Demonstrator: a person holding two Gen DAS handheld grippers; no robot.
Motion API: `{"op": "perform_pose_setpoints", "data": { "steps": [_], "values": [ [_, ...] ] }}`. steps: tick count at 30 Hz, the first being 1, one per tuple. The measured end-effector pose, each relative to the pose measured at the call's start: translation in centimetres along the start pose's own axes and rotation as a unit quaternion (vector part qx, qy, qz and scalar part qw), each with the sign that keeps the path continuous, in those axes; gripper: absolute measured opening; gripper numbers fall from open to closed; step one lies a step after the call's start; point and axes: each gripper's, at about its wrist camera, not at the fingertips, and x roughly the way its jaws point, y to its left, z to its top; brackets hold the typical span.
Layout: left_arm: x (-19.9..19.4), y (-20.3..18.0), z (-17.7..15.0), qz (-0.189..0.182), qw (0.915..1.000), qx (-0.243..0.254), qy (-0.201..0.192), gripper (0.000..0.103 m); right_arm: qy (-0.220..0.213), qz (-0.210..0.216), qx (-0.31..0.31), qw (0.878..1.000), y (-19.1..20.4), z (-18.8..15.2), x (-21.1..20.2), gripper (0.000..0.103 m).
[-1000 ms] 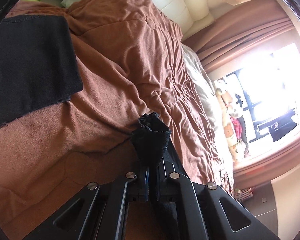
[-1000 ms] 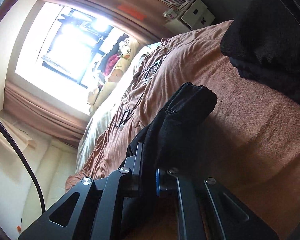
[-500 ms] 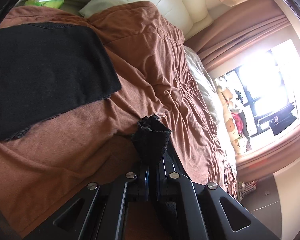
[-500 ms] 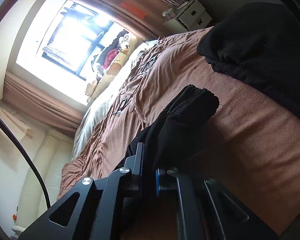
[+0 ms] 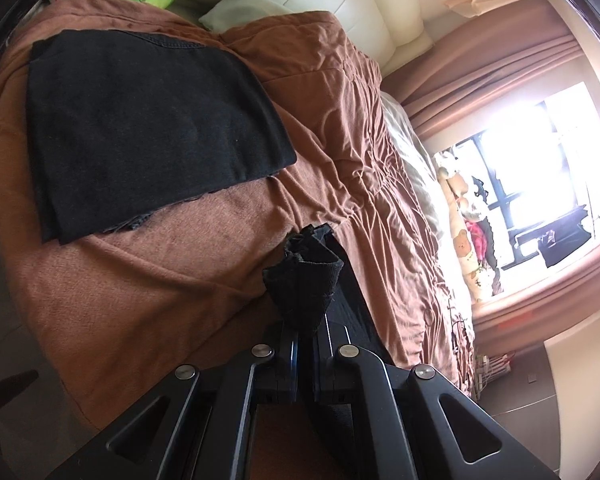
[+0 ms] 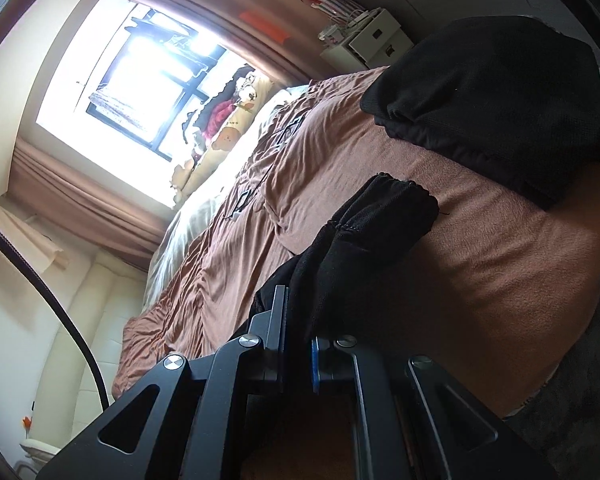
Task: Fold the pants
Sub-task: 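Lift the grasped pants edges with both tools and carry them over, then lower the pants onto the bed and open both tools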
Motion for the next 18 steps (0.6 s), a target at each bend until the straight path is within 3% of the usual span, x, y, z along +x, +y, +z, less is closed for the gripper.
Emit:
{"op": "perform_pose_setpoints", "data": {
  "steps": [8, 16, 18],
  "values": [
    [0.8, 3.7, -1.6, 0.029, 0.9994, -0.013, 0.018, 0.005, 0.011, -0.023, 0.016, 1.000, -3.0, -2.0, -1.9, 0.006],
    [3.0, 6.5, -2.8, 0.068, 0.9965, -0.025, 0.041, 0.006, 0.050, -0.104, 0.026, 0.993, -4.5, -3.9, 0.0, 0.007],
    [3.2, 6.9, -3.0, 0.073, 0.9959, -0.028, 0.047, 0.008, 0.058, -0.118, 0.039, 0.991, -4.7, -4.2, 0.0, 0.015]
  ]
}}
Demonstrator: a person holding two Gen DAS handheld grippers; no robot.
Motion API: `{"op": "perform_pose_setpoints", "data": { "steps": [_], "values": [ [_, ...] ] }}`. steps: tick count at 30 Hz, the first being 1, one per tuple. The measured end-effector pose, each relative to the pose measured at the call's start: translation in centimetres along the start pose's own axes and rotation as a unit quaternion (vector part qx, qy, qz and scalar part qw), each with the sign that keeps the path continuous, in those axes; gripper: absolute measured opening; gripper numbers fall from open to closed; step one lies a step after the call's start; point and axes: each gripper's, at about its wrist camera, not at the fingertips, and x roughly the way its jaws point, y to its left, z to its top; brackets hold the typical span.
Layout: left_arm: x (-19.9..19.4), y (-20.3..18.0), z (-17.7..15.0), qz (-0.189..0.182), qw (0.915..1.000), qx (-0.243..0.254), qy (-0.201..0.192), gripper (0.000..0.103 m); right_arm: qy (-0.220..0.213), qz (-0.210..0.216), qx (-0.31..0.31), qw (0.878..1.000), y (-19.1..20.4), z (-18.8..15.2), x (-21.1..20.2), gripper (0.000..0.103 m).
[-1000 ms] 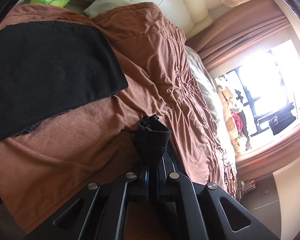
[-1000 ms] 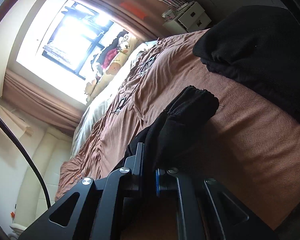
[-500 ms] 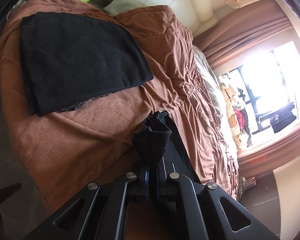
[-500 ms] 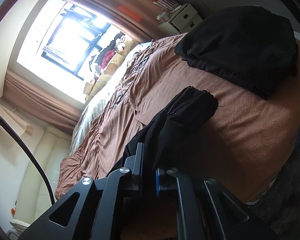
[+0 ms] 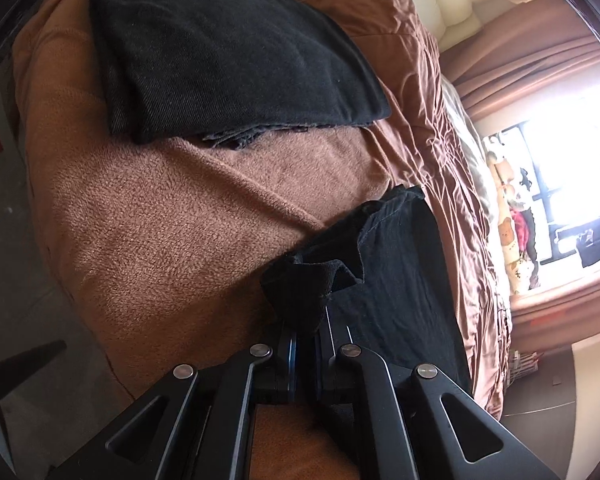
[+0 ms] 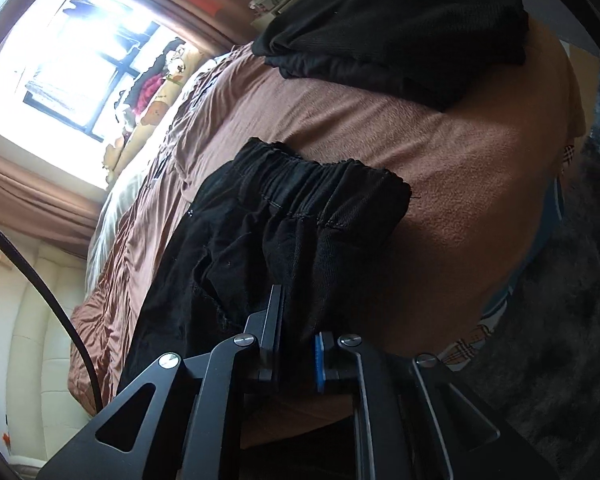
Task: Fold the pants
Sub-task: 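Lower the pants onto the bed and open both tools, then move the right tool along the pants edge and close on it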
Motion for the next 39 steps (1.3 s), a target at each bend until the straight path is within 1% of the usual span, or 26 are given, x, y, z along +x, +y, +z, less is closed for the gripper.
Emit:
{"op": "perform_pose_setpoints", "data": {
  "steps": [1, 3, 4, 5, 6, 7, 9, 12, 13, 14, 15, 17, 21, 24, 27, 29, 31, 37, 39],
  "values": [
    [0.0, 0.1, -0.1, 0.001, 1.0000, -0.001, 0.002, 0.009, 0.003, -0.009, 0.003, 1.000, -0.1, -0.1, -0.2, 0.018],
    [-0.2, 0.2, -0.3, 0.000, 1.0000, -0.002, 0.003, 0.011, 0.000, -0.029, -0.009, 1.000, 0.4, -0.3, -1.1, 0.030],
    [-0.3, 0.1, -0.4, 0.000, 1.0000, -0.002, 0.003, 0.012, -0.003, -0.035, -0.018, 0.999, 0.7, -0.5, -1.7, 0.033],
    [-0.4, 0.1, -0.5, -0.001, 1.0000, -0.003, 0.003, 0.016, -0.008, -0.035, -0.027, 0.999, 1.1, -0.6, -2.4, 0.041],
    [-0.5, 0.1, -0.6, -0.001, 1.0000, -0.003, 0.003, 0.023, -0.014, -0.035, -0.038, 0.999, 1.5, -0.8, -3.2, 0.047],
    [-0.5, 0.0, -0.8, -0.003, 1.0000, -0.002, 0.003, 0.026, -0.020, -0.037, -0.051, 0.998, 2.0, -0.9, -3.8, 0.049],
    [-0.7, -0.4, -1.2, -0.009, 0.9999, 0.006, 0.000, 0.040, -0.031, -0.043, -0.081, 0.995, 3.4, -1.2, -5.0, 0.050],
    [-0.8, -1.1, -1.9, -0.009, 0.9996, 0.026, -0.004, 0.050, -0.042, -0.035, -0.119, 0.991, 5.8, -1.6, -6.5, 0.050],
    [-0.8, -1.3, -2.1, -0.009, 0.9995, 0.031, -0.004, 0.052, -0.047, -0.032, -0.132, 0.990, 6.7, -1.8, -6.8, 0.051],
    [-0.8, -1.5, -2.3, -0.012, 0.9993, 0.034, -0.004, 0.055, -0.050, -0.031, -0.144, 0.988, 7.8, -2.0, -7.1, 0.055],
    [-0.8, -1.6, -2.5, -0.016, 0.9992, 0.036, -0.003, 0.056, -0.053, -0.029, -0.156, 0.986, 8.7, -2.2, -7.3, 0.058],
    [-0.8, -1.7, -2.8, -0.019, 0.9992, 0.036, 0.000, 0.057, -0.059, -0.015, -0.180, 0.982, 10.5, -2.7, -7.8, 0.060],
    [-0.8, -1.5, -3.6, -0.040, 0.9986, 0.032, 0.011, 0.057, -0.053, -0.001, -0.233, 0.971, 14.7, -3.9, -7.3, 0.061],
    [-0.9, -1.5, -4.0, -0.050, 0.9981, 0.033, 0.016, 0.057, -0.040, 0.017, -0.269, 0.962, 18.0, -5.1, -6.2, 0.061],
    [-0.8, -1.5, -4.6, -0.061, 0.9976, 0.028, 0.019, 0.057, -0.028, 0.024, -0.315, 0.948, 21.3, -6.5, -4.8, 0.061],
    [-0.7, -1.7, -4.9, -0.064, 0.9972, 0.030, 0.023, 0.057, -0.022, 0.040, -0.344, 0.938, 23.4, -7.8, -4.0, 0.061],
    [-0.6, -1.7, -5.2, -0.071, 0.9967, 0.029, 0.023, 0.057, -0.015, 0.045, -0.368, 0.929, 25.0, -9.0, -3.0, 0.061],
    [0.1, -1.9, -5.1, -0.081, 0.9960, 0.030, 0.021, 0.057, 0.017, 0.069, -0.414, 0.907, 28.8, -11.8, 0.2, 0.061],
    [0.2, -1.9, -5.1, -0.084, 0.9957, 0.034, 0.018, 0.057, 0.025, 0.072, -0.433, 0.898, 30.2, -12.8, 1.3, 0.061]
  ]
}}
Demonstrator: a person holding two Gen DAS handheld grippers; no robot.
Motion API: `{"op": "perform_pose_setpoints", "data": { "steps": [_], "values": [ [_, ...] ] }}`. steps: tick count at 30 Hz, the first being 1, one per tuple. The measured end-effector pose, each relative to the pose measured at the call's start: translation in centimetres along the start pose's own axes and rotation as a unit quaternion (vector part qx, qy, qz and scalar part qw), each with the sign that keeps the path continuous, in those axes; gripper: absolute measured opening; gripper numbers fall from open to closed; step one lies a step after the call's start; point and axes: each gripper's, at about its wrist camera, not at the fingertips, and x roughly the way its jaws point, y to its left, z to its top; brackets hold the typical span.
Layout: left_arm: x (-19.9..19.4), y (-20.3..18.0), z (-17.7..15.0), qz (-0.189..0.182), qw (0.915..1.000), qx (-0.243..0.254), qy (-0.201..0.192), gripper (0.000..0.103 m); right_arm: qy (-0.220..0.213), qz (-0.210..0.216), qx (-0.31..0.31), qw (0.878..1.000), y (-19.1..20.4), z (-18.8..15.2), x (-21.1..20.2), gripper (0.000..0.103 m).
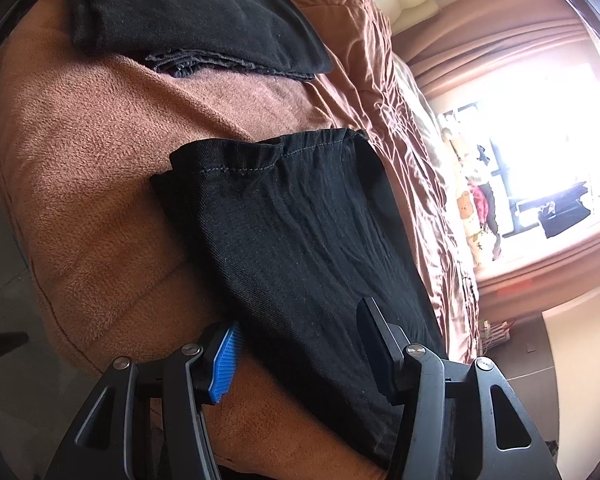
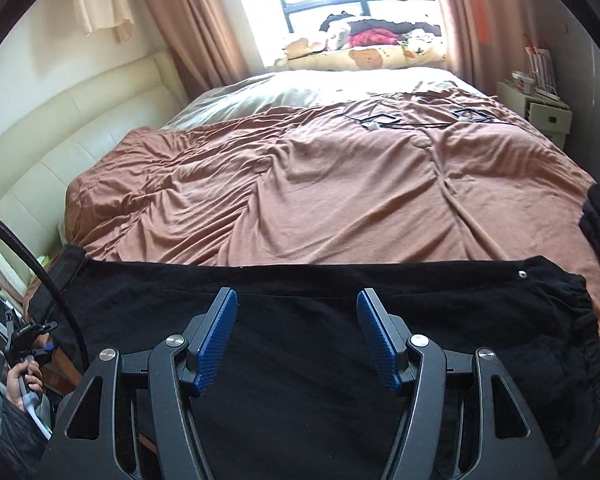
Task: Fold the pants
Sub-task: 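Move the right tool along the pants edge and close on it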
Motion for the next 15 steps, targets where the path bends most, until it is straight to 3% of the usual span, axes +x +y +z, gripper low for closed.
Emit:
{"op": "perform_pose_setpoints", "data": {
  "steps": [6, 15],
  "values": [
    [0.1, -0.2, 0.1, 0.008, 0.9998, 0.019, -0.001, 0.053, 0.048, 0.022, -0.094, 0.994, 4.4, 2.4, 5.7, 0.061],
    [-0.1, -0.1, 0.0, 0.020, 0.9994, 0.027, -0.004, 0.047, 0.088, 0.070, -0.174, 0.978, 10.0, 6.1, 13.7, 0.061]
  ]
}}
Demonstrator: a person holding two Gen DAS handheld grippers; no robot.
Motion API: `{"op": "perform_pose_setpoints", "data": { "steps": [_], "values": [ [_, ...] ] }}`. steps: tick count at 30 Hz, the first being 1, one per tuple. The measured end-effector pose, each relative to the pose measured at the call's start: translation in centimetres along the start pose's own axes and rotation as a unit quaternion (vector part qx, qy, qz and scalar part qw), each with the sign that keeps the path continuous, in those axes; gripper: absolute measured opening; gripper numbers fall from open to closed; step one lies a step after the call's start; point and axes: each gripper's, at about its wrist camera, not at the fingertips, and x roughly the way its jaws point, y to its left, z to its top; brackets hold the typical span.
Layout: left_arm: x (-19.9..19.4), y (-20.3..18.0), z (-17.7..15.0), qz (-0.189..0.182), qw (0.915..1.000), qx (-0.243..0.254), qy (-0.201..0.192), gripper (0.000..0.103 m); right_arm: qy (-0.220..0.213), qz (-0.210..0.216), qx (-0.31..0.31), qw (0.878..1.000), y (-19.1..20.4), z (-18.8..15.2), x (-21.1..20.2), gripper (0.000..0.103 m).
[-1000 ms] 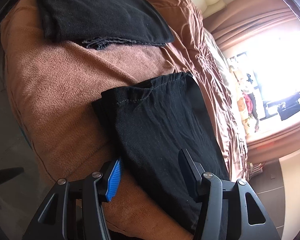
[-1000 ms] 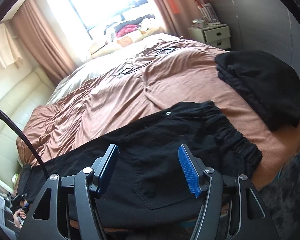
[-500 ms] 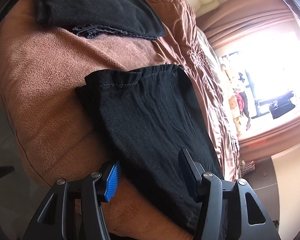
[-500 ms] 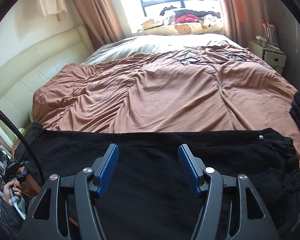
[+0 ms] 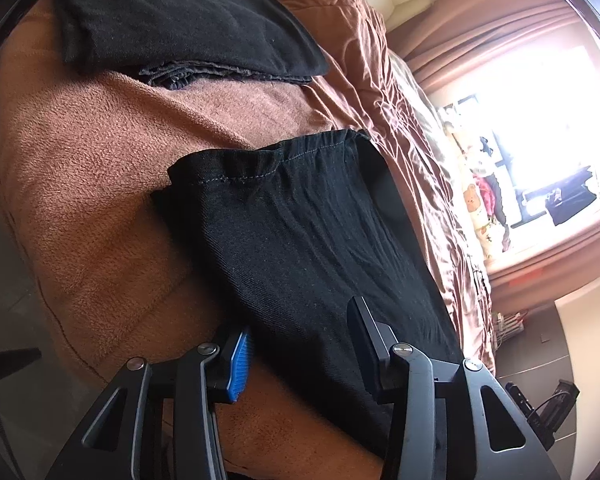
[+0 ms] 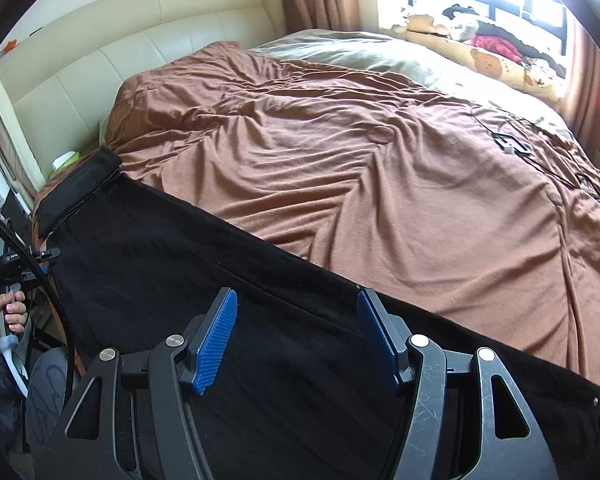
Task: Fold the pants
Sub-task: 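Move the right tool along the pants edge and close on it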
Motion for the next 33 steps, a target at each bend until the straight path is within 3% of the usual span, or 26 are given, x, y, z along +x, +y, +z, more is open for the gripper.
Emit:
{"op": "perform_pose_setpoints", "data": {
  "steps": [9, 19, 24, 28, 30, 33],
  "values": [
    [0.0, -0.5, -0.2, 0.011, 0.9999, 0.008, -0.006, 0.047, 0.034, 0.050, -0.073, 0.996, 1.8, 3.7, 8.5, 0.061],
    [0.0, -0.5, -0.3, 0.013, 0.9998, 0.007, -0.014, 0.047, 0.051, 0.090, -0.169, 0.980, 5.6, 7.4, 16.3, 0.060],
    [-0.2, 0.3, -0.3, -0.006, 0.9996, -0.017, -0.020, 0.046, 0.075, 0.102, -0.201, 0.971, 8.0, 8.9, 20.7, 0.046],
    [-0.5, 1.0, -0.3, -0.002, 0.9990, -0.032, -0.031, 0.032, 0.092, 0.104, -0.224, 0.965, 9.7, 10.0, 23.7, 0.045],
    [-0.7, 1.4, -0.3, 0.001, 0.9985, -0.038, -0.040, 0.027, 0.099, 0.110, -0.230, 0.962, 10.4, 10.5, 25.0, 0.034],
    [-0.9, 1.9, -0.2, 0.001, 0.9982, -0.040, -0.045, 0.025, 0.106, 0.112, -0.239, 0.959, 11.3, 11.1, 26.9, 0.028]
  ]
}}
